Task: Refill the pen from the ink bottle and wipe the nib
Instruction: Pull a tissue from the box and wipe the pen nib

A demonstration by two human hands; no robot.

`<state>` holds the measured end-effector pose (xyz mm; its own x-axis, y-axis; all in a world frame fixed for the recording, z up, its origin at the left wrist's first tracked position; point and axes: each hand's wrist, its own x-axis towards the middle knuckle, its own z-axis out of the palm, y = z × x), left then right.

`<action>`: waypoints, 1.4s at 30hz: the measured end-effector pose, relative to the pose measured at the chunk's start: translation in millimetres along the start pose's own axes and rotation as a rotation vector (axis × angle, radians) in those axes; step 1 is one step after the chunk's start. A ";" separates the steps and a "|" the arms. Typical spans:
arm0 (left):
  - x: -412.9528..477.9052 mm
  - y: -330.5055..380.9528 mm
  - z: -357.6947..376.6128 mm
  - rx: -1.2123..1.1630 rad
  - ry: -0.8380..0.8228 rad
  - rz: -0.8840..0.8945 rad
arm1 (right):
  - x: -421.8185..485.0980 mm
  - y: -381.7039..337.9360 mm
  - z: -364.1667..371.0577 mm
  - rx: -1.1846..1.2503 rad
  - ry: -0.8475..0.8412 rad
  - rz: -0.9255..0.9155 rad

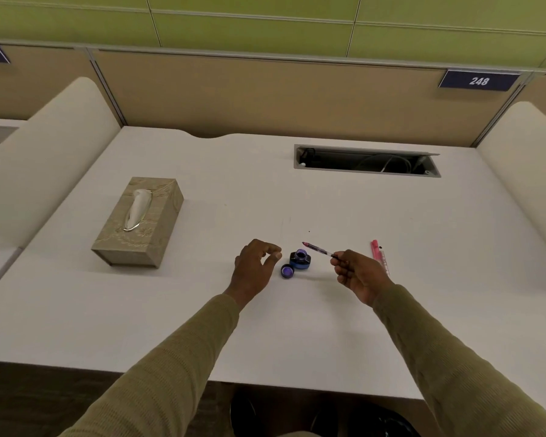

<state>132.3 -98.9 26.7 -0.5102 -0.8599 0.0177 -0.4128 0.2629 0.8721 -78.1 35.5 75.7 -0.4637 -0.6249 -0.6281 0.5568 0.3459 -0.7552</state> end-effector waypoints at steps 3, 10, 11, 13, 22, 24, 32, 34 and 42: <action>-0.8 -1.5 -1.2 0.003 0.005 -0.008 | 0.6 4.1 1.3 0.050 -0.016 0.024; -3.7 0.4 -6.0 0.007 0.014 -0.026 | -0.7 11.8 5.3 0.168 -0.087 0.037; -4.0 0.2 -6.7 0.009 0.016 -0.029 | -1.0 12.6 5.7 0.182 -0.097 0.040; -4.6 -0.6 -7.9 0.017 0.015 -0.032 | -1.3 14.6 6.9 0.208 -0.116 0.050; -7.7 -2.2 -10.8 0.025 0.029 -0.033 | -3.8 28.2 9.7 0.299 -0.186 0.075; -8.2 -2.1 -10.8 0.029 0.028 -0.030 | -5.2 30.6 11.6 0.326 -0.202 0.076; -10.5 -2.2 -10.2 0.037 0.026 -0.018 | -7.5 34.3 18.7 0.385 -0.231 0.074; -10.6 -3.5 -11.0 0.037 0.025 -0.016 | -7.8 34.2 19.3 0.391 -0.235 0.068; -7.4 -5.7 -24.6 0.067 0.047 0.020 | -7.9 37.2 20.2 0.394 -0.251 0.060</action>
<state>157.1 -104.8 33.7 -0.4834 -0.8734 0.0590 -0.4530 0.3073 0.8369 -39.9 39.2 56.4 -0.2688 -0.7787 -0.5669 0.8193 0.1247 -0.5597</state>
